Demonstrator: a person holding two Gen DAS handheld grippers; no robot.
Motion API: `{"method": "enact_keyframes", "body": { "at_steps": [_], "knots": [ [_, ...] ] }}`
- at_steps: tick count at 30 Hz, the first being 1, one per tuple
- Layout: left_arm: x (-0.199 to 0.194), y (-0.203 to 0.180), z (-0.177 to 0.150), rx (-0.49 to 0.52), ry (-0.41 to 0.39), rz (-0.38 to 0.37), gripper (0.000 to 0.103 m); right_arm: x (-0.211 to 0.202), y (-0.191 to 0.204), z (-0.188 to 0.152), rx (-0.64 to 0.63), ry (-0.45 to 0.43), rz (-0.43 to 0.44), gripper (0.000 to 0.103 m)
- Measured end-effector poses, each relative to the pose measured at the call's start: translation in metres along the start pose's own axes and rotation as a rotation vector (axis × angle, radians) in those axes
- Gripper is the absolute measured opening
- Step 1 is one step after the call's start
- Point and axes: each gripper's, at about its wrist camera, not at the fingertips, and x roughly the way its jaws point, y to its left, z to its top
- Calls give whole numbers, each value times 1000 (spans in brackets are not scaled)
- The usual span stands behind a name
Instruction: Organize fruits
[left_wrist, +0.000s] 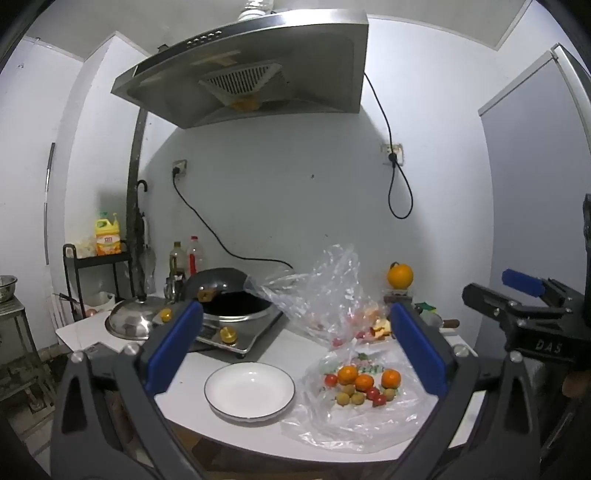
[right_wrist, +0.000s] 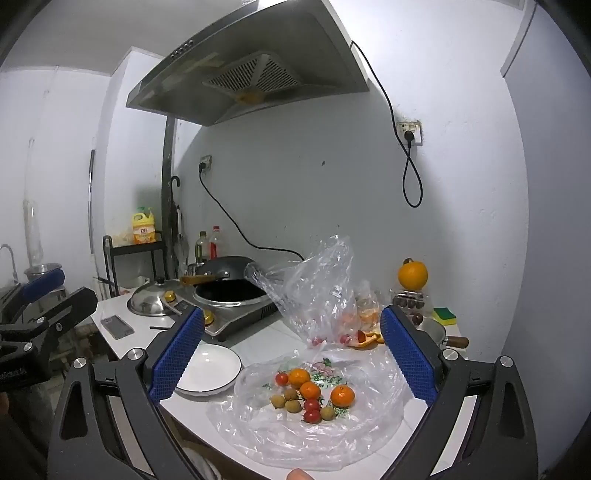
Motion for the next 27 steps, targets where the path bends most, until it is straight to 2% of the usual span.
{"method": "enact_keyframes", "body": {
  "at_steps": [27],
  "knots": [
    [1,4,0,2,1,0,103,4,5,-1,-3,5,1,98]
  ]
}}
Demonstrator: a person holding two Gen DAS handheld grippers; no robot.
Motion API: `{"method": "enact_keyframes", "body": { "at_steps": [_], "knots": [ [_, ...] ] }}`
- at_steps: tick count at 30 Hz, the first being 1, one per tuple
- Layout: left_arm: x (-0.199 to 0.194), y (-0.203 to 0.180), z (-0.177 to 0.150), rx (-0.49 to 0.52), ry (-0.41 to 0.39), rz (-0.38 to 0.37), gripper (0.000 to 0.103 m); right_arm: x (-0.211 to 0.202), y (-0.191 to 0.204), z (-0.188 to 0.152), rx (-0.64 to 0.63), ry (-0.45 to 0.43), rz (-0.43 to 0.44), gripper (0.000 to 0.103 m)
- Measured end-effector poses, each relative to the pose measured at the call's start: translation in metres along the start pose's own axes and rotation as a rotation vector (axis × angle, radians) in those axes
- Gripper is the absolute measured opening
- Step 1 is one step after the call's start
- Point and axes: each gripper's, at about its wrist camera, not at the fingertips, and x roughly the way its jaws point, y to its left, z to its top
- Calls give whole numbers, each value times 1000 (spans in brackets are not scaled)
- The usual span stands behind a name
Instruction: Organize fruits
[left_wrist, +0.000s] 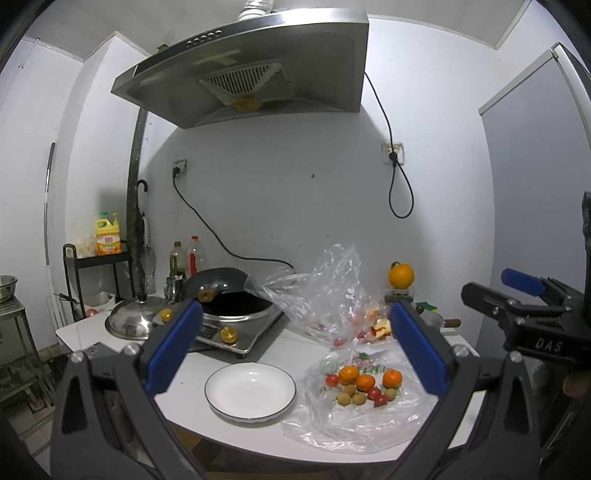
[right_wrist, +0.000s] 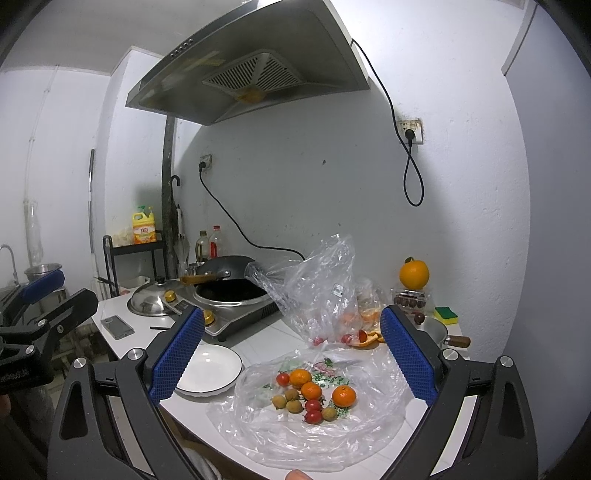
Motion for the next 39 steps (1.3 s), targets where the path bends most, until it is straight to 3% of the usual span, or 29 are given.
{"method": "enact_keyframes", "body": {
  "at_steps": [39],
  "knots": [
    [5,-3,-2,-9,7,-1,103,3,-2,-4,7,13,5,98]
  ]
}}
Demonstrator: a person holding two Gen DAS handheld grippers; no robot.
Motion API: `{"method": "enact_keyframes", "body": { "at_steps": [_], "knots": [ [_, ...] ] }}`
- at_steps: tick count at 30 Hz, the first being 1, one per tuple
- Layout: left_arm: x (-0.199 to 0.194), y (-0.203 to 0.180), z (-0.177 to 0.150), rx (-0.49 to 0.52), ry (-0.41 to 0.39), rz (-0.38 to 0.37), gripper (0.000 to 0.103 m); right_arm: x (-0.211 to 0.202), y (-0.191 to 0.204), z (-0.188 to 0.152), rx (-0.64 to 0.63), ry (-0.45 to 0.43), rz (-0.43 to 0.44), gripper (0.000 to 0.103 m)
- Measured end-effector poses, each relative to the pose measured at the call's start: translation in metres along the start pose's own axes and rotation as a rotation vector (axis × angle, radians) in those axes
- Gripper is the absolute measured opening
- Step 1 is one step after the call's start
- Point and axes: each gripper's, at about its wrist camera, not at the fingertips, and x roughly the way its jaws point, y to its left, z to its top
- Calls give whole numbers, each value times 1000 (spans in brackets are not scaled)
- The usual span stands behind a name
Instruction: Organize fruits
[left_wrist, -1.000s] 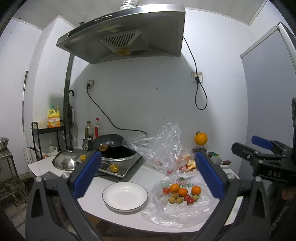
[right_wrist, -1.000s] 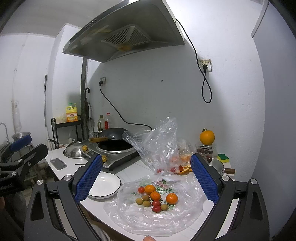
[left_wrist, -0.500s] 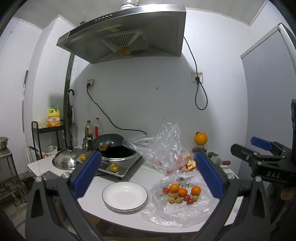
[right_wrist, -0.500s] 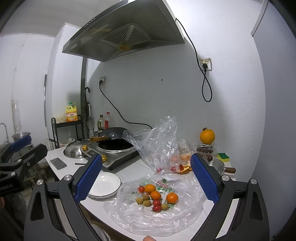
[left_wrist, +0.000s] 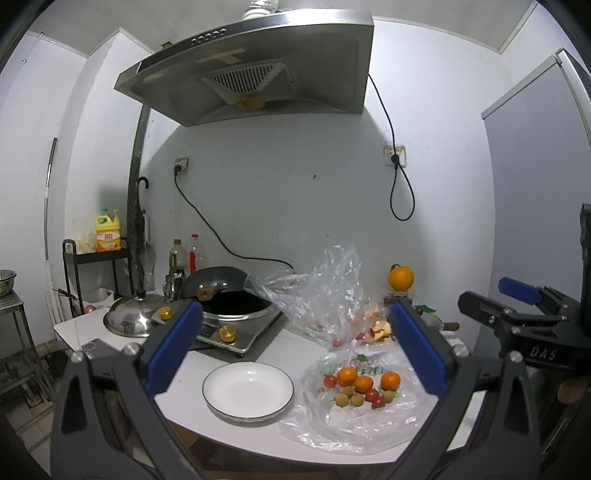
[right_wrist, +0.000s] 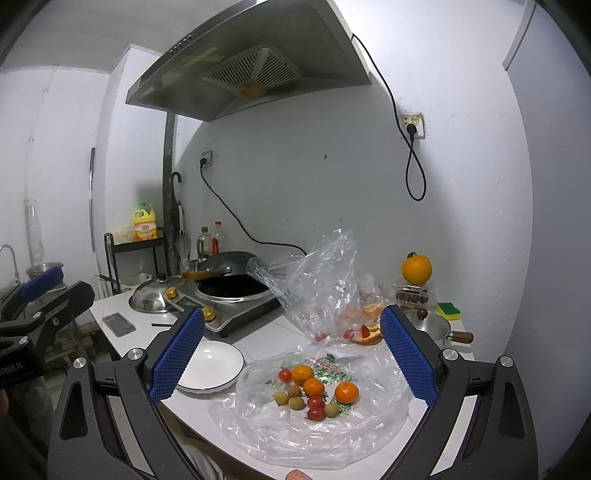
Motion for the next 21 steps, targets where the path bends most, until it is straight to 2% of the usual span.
{"method": "enact_keyframes", "body": {
  "at_steps": [11,21],
  "knots": [
    [-1,0,-2,-2,-1,0,103,0,0,-1,0,0,1,98],
    [24,-3,-4,-10,65,-6,103,19,-16,-3,0,35,-35,98]
  ]
}}
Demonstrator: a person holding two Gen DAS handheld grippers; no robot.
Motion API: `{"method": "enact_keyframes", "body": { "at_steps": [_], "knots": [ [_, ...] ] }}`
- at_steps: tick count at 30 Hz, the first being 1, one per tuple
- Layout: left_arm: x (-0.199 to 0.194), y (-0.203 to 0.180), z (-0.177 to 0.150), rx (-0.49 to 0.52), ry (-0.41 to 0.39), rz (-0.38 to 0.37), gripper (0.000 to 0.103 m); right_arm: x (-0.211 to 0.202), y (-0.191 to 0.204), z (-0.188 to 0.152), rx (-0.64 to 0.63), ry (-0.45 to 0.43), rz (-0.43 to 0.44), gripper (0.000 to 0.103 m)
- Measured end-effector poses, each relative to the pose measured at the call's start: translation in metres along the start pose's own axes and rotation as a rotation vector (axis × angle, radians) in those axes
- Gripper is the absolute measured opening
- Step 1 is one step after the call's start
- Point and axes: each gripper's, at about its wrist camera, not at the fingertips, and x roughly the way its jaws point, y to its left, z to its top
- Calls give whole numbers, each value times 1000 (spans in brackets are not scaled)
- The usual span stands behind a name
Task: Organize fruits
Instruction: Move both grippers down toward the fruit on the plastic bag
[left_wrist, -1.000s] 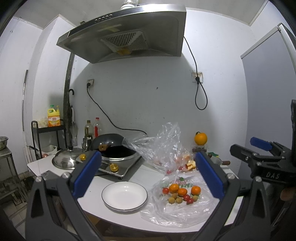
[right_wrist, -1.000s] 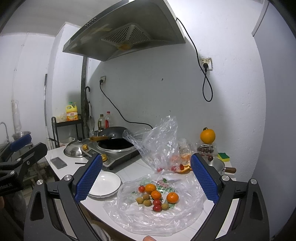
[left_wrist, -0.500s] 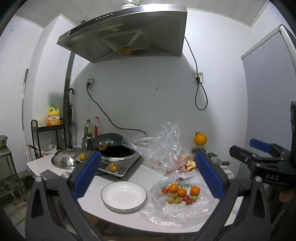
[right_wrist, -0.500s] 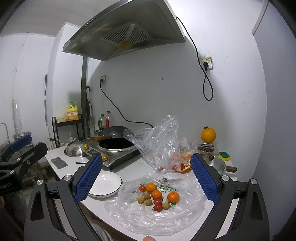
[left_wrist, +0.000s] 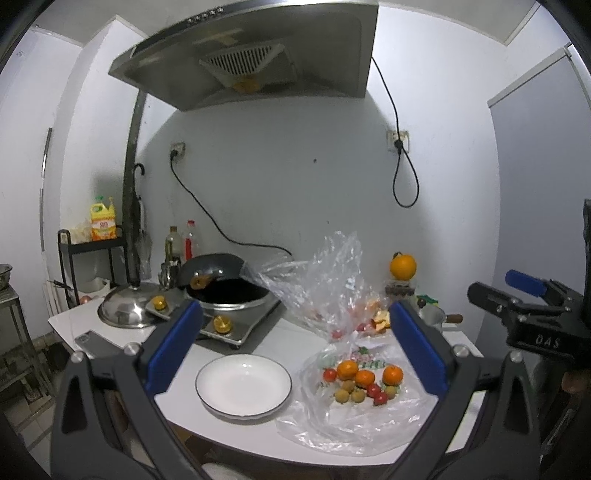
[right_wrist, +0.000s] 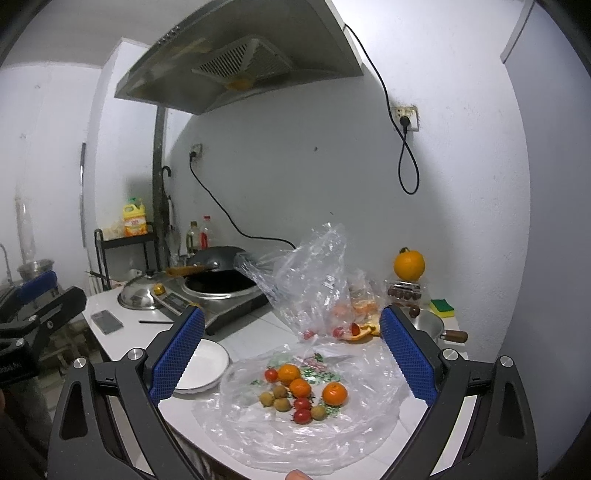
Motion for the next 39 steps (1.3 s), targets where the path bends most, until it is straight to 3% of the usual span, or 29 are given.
{"method": "enact_keyframes", "body": {
  "at_steps": [9,20,23,28,30,34,37,39],
  "knots": [
    [59,-9,-10,18,99,-28,103,42,-33,-9,0,95,-66,98],
    [132,-40,-39,68,232,-78,101,98,-65,-36,-16,210,-39,97],
    [148,-49,-53,86,279,-88,101,112,-71,-46,-18,248,-22,84],
    [172,-63,-78,116,370,-103,90,133,-77,-58,-26,300,17,81],
    [180,-69,-87,131,397,-108,87,140,-81,-62,-21,314,31,74],
    [198,-78,-102,150,457,-131,68,156,-88,-67,-12,341,53,67],
    [209,-83,-113,165,497,-142,62,165,-91,-71,-12,354,70,67],
    [215,-86,-120,177,525,-148,57,169,-92,-74,-12,362,82,60]
  ]
}}
